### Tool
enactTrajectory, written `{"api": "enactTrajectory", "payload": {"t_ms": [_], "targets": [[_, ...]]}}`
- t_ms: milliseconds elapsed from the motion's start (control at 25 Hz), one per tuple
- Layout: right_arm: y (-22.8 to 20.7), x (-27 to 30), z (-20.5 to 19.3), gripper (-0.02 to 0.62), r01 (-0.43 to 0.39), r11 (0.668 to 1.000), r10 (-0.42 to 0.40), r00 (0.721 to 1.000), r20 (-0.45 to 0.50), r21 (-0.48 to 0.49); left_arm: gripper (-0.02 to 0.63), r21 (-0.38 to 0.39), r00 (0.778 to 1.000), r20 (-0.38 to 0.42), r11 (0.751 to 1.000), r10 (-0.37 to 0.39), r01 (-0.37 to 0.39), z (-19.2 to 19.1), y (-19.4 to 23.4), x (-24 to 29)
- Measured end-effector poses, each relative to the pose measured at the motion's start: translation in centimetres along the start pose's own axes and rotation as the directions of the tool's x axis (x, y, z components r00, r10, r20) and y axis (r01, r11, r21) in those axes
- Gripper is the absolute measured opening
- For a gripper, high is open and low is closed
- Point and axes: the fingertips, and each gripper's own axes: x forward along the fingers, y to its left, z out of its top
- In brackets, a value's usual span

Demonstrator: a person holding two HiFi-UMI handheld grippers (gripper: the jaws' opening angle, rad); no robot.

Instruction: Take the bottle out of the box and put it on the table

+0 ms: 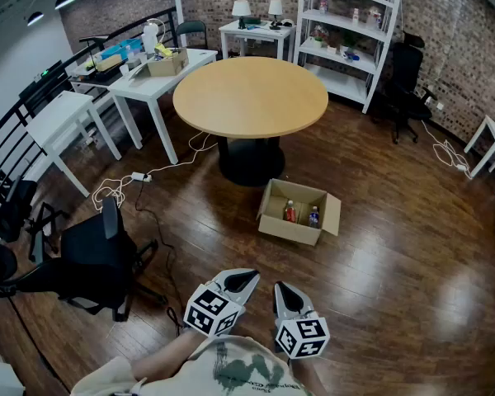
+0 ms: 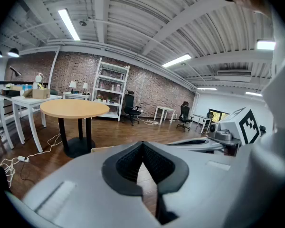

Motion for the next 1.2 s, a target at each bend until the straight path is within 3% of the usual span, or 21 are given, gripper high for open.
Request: {"api": "enactTrajectory", "payload": {"t_ms": [280,480,1200], "targets": [[-0.7,4.5,-0.4,0.000,0.009,1.000,-0.009,1.000,-0.026,0.004,-0.009,-0.061,1.000,0.004,0.998,-0.001,0.001,-0.6,4.4,1.5],[-1.8,8.7,0.3,0.000,0.032,0.999,-0.032,0.998,-0.046,0.005,-0.009,-0.092,0.999,0.027,0.995,-0.038,0.040,1.3,8.1,3.9],[-2.1,26.9,8.6,0.000,0.107,0.994,-0.107,0.992,-0.073,-0.002,-0.009,-0.109,0.989,0.007,0.983,-0.145,0.145,8.9,25.2,10.5]]}}
